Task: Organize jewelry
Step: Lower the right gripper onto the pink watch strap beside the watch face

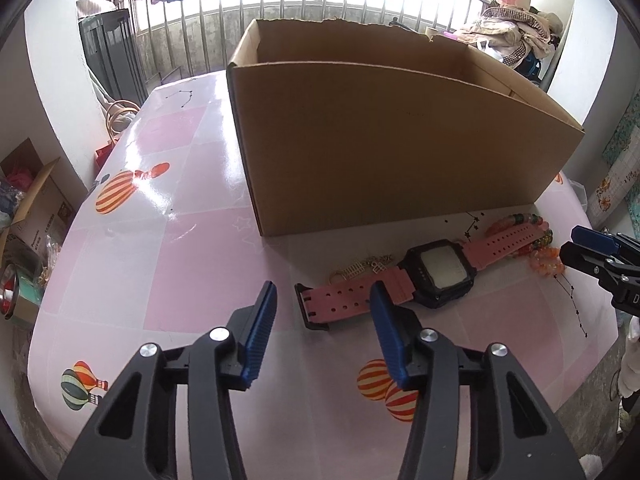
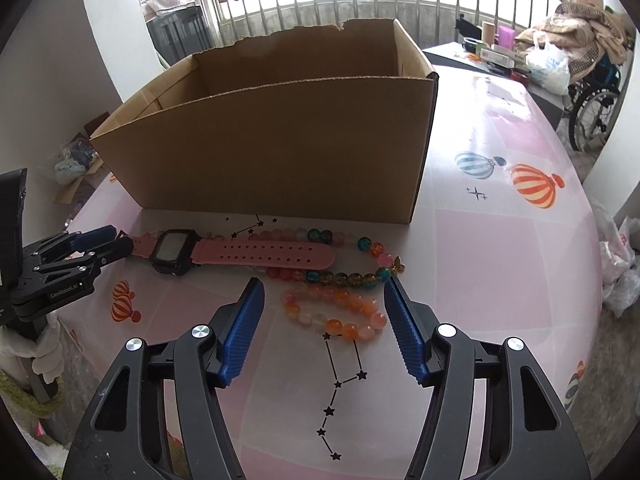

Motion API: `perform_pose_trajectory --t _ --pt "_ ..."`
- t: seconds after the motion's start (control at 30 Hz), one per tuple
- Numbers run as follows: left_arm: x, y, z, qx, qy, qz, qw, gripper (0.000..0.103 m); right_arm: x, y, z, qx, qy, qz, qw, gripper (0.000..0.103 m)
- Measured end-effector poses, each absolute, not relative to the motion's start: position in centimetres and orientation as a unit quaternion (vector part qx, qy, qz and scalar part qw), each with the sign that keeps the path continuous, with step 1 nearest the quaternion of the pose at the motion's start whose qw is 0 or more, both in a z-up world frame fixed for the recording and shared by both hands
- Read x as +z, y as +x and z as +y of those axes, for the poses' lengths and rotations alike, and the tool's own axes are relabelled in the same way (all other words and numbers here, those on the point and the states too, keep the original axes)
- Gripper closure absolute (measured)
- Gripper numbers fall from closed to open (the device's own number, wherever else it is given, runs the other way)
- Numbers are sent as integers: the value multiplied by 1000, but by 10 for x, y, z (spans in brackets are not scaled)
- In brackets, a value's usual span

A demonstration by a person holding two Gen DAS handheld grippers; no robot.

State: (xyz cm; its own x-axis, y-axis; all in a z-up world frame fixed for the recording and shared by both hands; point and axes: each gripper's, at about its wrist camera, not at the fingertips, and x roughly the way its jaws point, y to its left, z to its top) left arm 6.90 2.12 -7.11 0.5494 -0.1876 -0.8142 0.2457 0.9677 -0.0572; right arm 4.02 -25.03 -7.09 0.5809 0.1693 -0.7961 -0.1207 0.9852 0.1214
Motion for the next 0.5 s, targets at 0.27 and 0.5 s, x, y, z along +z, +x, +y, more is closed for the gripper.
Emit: perform_pose_trajectory --t 0.27,0.5 --pt "-73 82 27 -108 -4 476 873 66 -68 51 -239 84 11 430 899 46" --pt "-73 70 29 -91 -46 464 880 61 -62 42 -229 40 33 390 919 43"
